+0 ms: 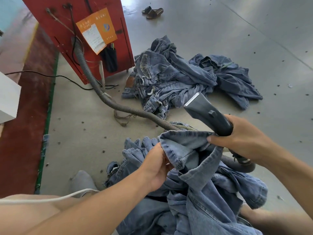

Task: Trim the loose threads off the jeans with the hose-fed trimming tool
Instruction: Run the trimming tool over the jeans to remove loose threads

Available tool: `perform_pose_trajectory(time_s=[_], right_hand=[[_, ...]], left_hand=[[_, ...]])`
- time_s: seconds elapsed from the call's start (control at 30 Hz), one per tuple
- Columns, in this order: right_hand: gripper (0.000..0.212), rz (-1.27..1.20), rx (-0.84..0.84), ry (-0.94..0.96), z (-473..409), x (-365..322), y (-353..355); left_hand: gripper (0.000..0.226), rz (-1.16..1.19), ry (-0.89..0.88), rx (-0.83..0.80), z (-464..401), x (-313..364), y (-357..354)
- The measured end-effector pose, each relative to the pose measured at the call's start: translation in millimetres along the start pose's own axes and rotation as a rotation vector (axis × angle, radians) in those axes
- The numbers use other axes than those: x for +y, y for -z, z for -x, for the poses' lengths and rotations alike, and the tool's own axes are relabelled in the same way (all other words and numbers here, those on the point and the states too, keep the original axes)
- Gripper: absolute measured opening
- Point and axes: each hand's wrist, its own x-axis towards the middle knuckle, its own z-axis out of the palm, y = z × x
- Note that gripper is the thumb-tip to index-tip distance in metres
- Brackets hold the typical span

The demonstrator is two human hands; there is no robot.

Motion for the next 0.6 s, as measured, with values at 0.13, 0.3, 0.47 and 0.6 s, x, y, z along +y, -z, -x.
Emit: perform_pose_trajectory(time_s=[0.13, 0.3, 0.47, 0.6], right_hand=[[0.039, -0.044, 0.048, -0.049, -3.6, 4.7, 3.3], [0.04, -0.108, 0.177, -0.06, -8.3, 3.1, 10.6], [0.048, -0.048, 0.067, -0.001, 9.5, -17.9, 9.8], [0.058, 0.085, -0.021, 0.139, 26.0, -32.3, -0.1]], left_hand=[[0.029, -0.188, -0.041, -0.11, 0.9, 3.5, -4.8], [0.03, -0.228, -0.047, 0.334, -10.6, 12.8, -1.5], [0.037, -0.058, 0.074, 0.43, -25.0, 22.1, 4.7], [0.039, 0.065, 0.064, 0.235, -26.6, 30.8, -1.1]])
